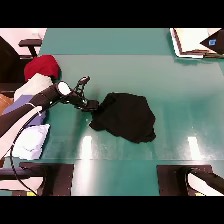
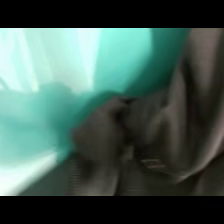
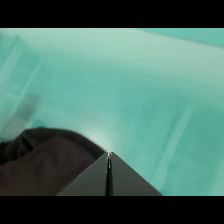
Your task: Fold the shirts.
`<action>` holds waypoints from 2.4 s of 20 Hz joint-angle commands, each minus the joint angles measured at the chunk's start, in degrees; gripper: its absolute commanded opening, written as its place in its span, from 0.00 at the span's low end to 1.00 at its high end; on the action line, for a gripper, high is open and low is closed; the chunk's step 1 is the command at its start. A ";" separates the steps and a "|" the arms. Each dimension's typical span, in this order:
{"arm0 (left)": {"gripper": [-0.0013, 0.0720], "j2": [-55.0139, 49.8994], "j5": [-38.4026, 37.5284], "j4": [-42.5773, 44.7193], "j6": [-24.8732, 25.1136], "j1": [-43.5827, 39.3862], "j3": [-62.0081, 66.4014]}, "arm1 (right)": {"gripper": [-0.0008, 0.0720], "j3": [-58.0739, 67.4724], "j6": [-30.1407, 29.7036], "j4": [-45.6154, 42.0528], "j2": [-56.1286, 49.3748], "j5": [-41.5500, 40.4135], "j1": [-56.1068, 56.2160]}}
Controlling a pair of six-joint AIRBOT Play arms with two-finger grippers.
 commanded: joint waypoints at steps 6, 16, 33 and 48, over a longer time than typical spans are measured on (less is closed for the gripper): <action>0.05 1.92 -2.23 3.52 -0.76 -0.28 12.55 | 0.04 -16.06 3.58 -7.48 4.46 8.26 0.02; 0.05 2.21 -2.43 5.86 -0.57 -0.28 14.38 | 0.71 -71.28 0.02 17.38 5.01 -18.12 4.44; 0.05 18.47 -2.45 10.32 -0.15 7.30 29.62 | 0.04 -29.79 0.11 -9.25 6.14 -8.20 -1.11; 0.05 38.82 -18.21 10.05 0.96 7.30 57.42 | 0.04 16.98 -0.11 -9.22 10.93 7.98 -15.17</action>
